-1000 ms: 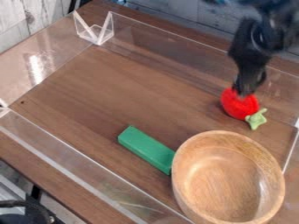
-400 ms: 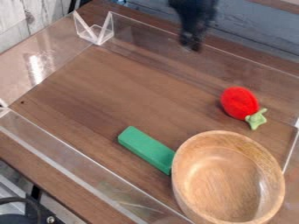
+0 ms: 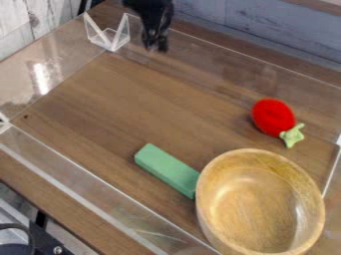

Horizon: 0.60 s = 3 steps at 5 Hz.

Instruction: Move the red object to the right side of the table

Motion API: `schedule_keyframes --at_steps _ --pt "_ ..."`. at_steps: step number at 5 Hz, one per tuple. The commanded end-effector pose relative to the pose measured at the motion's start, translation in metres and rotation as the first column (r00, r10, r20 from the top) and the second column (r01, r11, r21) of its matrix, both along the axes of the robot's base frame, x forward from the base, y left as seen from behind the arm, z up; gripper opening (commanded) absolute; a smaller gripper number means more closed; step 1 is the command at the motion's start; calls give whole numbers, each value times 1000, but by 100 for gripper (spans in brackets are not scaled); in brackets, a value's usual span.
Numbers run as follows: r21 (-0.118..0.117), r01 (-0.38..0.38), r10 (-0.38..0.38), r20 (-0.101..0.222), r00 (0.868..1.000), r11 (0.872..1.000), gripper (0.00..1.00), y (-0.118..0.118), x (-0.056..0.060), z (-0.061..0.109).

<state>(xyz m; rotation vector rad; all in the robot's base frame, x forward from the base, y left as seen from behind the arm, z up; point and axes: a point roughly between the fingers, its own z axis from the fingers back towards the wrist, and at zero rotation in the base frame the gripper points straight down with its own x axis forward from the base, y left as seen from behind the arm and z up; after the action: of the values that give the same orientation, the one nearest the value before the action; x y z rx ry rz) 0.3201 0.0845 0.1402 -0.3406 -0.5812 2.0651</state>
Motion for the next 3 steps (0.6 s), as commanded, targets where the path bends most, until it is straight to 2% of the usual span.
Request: schedule_keyframes --at_steps 1,2,3 --pt "-20 -23 24 48 999 1000 100 6 9 7" --pt "-62 -38 40 40 998 997 100 6 19 -3" --pt "-77 -88 91 36 995 993 100 18 32 -8"
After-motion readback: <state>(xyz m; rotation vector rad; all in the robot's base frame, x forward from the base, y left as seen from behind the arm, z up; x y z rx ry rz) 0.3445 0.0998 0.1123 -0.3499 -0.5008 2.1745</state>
